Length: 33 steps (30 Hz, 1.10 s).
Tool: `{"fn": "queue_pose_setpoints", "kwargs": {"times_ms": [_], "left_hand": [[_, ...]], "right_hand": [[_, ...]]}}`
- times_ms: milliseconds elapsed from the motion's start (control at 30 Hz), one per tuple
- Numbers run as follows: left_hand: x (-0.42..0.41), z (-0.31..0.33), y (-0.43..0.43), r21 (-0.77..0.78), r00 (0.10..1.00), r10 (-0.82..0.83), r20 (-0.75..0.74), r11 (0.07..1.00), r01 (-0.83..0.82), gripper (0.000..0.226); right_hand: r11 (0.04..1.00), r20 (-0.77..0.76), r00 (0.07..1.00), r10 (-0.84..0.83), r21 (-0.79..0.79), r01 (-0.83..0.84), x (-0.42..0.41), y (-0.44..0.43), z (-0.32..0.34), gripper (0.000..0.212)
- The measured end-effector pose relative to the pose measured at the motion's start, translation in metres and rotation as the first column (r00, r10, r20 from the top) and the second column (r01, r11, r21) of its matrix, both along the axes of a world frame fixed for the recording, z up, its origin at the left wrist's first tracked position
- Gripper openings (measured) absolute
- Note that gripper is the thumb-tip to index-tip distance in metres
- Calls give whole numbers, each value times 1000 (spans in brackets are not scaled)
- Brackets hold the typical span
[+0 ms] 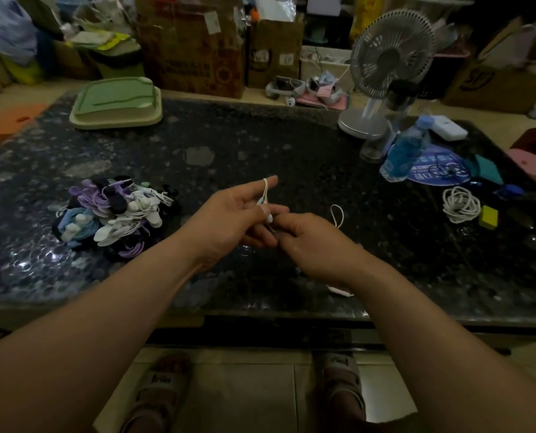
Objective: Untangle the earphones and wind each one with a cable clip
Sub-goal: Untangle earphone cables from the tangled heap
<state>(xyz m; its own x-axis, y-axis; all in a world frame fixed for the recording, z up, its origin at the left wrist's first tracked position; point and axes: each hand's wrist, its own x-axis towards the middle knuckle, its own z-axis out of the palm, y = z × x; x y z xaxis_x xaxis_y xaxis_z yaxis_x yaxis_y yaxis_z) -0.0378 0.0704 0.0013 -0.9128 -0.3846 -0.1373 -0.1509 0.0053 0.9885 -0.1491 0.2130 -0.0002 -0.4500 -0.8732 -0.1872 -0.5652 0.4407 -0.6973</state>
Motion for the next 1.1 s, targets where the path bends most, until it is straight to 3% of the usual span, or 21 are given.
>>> {"fn": "queue_pose_setpoints", "kwargs": {"times_ms": [200, 333, 400, 533, 700, 833, 900, 967, 1100], "left_hand": [[1, -1, -8, -102, 999, 11, 34, 995, -8, 55], [5, -4, -8, -263, 982, -76, 173, 957, 121, 55], [6, -4, -5, -292, 961, -150, 234, 931, 216, 52], [10, -3, -1, -282, 898, -273, 345, 882, 376, 48], [17, 14, 2, -27, 850, -482, 210, 867, 498, 45], [20, 17, 0, 178, 868, -492, 69, 862, 475, 50], [19, 16, 0, 258, 896, -444, -6, 865, 431, 51], [16, 15, 0, 282, 943, -330, -40, 902, 328, 52], [8, 11, -5, 176, 994, -109, -5, 978, 108, 52]], "right_hand": [[998, -24, 998, -58, -1, 58, 1, 0, 3, 21], [997, -180, 981, -74, -36, 68, -2, 1, 10, 13], [994, -179, 978, -103, -66, 92, -5, 2, 14, 7], [974, -89, 987, -134, -193, 115, -16, 5, 26, 11], [939, 229, 969, -89, -305, 158, -25, 11, 26, 10], [902, 562, 824, -78, -312, 298, -35, 12, 11, 8], [914, 647, 759, -70, -263, 308, -34, 12, 0, 15], [942, 628, 774, -78, -207, 263, -27, 10, -7, 27], [983, 431, 896, -106, -90, 159, -14, 8, -3, 24]]}}
